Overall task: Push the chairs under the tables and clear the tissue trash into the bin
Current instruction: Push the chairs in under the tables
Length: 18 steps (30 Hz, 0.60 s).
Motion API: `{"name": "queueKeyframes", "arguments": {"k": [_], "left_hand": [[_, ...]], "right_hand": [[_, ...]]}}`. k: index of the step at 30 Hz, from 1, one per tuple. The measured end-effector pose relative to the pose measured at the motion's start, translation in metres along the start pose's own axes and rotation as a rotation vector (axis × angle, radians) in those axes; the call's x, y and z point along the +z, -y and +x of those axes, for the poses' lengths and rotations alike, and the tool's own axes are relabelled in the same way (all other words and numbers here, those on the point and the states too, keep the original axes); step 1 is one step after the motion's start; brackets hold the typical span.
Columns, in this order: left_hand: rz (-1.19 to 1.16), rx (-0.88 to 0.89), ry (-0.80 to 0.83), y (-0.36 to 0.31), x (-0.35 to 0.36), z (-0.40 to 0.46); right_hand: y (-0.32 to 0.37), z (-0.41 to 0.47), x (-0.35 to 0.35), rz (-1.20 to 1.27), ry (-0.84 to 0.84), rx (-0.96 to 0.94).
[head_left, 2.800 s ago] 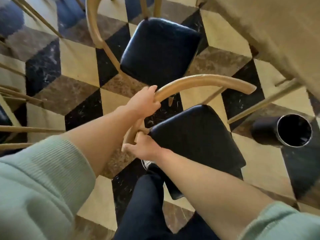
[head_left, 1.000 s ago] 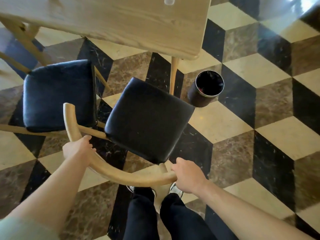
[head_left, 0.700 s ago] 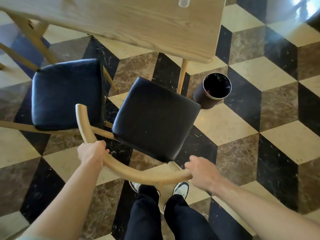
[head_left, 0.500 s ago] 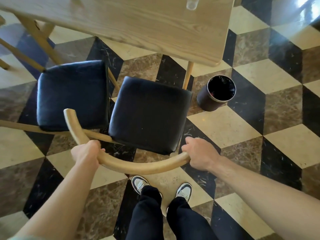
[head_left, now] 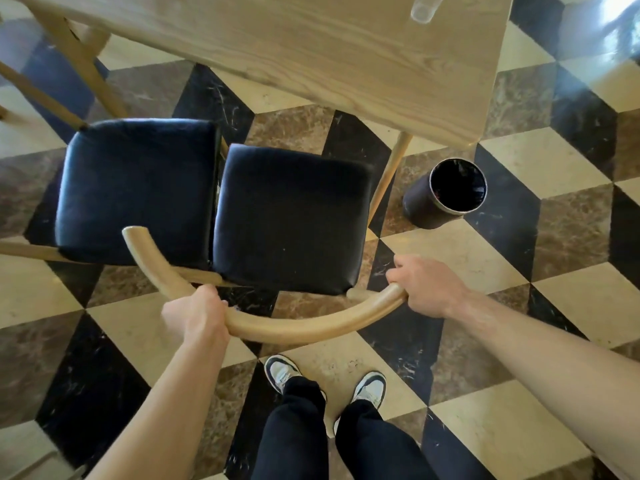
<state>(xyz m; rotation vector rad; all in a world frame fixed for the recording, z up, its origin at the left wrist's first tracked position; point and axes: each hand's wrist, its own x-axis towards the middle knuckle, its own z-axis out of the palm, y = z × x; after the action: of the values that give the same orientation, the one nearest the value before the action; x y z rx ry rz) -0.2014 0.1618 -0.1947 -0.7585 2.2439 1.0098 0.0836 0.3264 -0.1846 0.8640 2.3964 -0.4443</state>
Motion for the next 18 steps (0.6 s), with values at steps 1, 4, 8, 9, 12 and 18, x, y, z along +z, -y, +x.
{"name": "queueKeyframes", "arguments": {"k": [1,4,8,9,12,18], "left_hand": [[0.005,-0.003,-0.006,-0.006,0.006,0.004],[0.012,0.033,0.032,-0.035,0.029,0.006],[0.003,0.099,0.137,-0.077,0.067,-0.001],[-0.010,0.111,0.167,-0.085,0.075,-0.003],[-0.064,0.120,0.237,-0.101,0.095,-0.003],[-0.141,0.108,0.305,-0.120,0.134,-0.007]], "right_hand": [[-0.003,0.005,-0.002,-0.004,0.001,0.014],[-0.014,0.023,-0.013,-0.001,-0.016,0.048],[-0.036,0.047,-0.030,-0.063,-0.072,0.113],[-0.040,0.052,-0.034,-0.087,-0.091,0.139],[-0.050,0.068,-0.049,-0.159,-0.119,0.206],[-0.082,0.095,-0.071,-0.122,-0.131,0.391]]}}
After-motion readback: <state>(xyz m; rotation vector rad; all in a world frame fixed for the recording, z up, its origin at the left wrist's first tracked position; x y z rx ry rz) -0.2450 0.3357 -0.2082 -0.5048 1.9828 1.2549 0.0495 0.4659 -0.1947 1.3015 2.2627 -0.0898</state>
